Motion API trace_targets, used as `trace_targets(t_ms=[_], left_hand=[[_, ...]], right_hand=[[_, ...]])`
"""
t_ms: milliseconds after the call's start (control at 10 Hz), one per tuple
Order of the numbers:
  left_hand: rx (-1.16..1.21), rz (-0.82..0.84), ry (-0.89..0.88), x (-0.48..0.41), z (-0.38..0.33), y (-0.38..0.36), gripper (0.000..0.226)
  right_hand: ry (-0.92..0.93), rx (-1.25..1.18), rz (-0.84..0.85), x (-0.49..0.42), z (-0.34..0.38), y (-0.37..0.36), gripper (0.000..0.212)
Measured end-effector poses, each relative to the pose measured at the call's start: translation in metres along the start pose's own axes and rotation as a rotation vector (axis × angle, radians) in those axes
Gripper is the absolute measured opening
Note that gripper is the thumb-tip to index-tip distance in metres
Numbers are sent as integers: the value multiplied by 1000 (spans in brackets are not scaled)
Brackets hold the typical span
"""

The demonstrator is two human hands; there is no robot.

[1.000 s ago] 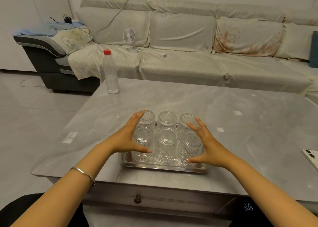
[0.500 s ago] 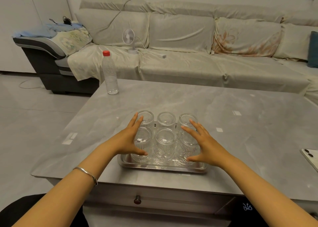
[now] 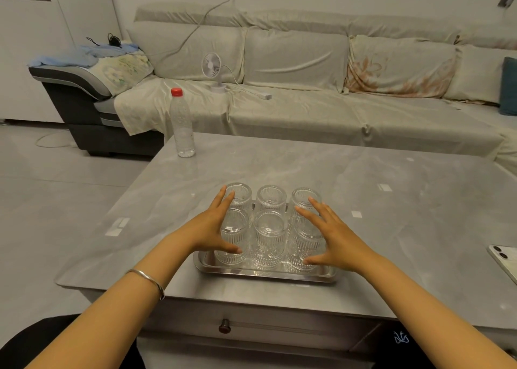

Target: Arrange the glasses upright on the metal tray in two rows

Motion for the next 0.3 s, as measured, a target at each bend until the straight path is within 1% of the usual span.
trace_targets(t_ms=[100, 200, 300], left_hand=[[1, -19, -16, 0, 2, 0, 131], [17, -12, -3, 2, -1, 3, 130], [32, -22, 38, 1, -1, 2, 135]], right_hand=[[13, -8, 37, 3, 3, 0, 107], [49, -57, -9, 11, 12, 19, 98], [218, -409, -379, 43, 45, 83, 73]])
Point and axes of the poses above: each hand's wrist, its own x-axis away from the middle knuckle, its own y-axis out of the back of the hand, z = x × y, the point moved 3 cm from there along -x, towards the middle knuckle, and after that the axes turned 14 degrees about z, right-handed, at the moved point
